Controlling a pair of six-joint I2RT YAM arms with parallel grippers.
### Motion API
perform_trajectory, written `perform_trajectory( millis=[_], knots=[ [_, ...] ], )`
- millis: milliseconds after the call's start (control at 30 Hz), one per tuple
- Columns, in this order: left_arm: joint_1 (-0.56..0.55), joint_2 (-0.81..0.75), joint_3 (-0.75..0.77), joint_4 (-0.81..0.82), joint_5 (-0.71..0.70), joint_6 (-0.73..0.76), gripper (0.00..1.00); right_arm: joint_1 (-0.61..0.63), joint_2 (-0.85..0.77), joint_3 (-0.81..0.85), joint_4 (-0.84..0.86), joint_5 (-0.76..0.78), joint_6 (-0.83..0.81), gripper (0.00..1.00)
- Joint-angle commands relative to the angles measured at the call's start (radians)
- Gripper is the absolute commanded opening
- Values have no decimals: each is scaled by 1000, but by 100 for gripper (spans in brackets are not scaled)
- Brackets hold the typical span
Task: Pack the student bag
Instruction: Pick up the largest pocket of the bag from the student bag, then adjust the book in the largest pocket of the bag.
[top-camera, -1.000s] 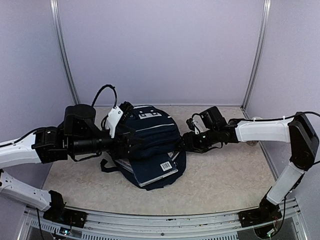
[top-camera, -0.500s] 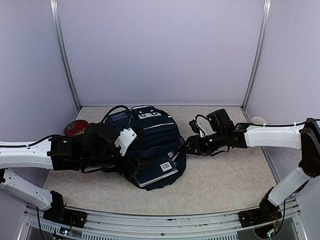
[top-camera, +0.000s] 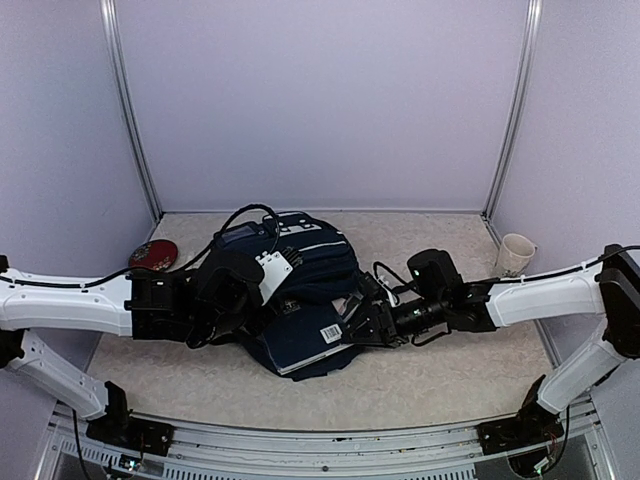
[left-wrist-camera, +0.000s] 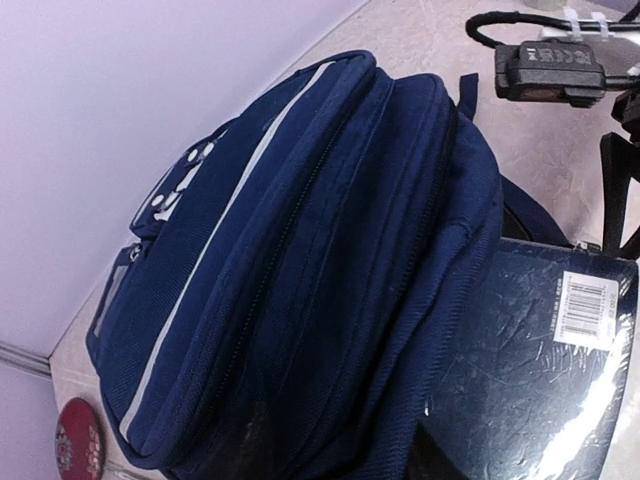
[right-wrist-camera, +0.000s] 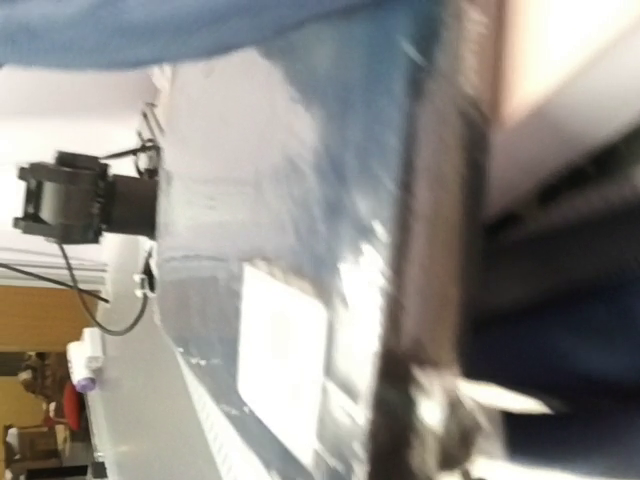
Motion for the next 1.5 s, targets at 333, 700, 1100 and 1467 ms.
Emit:
perform_trajectory(
  millis=[333, 700, 1100, 1467],
  knots=[
    [8, -36, 25, 124, -6, 40, 0, 17, 113, 2, 251, -101, 132, 34],
    [49, -106, 52, 156, -36, 26, 0, 15, 34, 33, 112, -143, 76, 0],
    [66, -152, 61, 211, 36, 46, 0, -33, -141, 9, 130, -139, 113, 0],
    [70, -150, 65, 230, 61, 37, 0, -67, 13, -6, 545, -174, 203, 0]
  ],
)
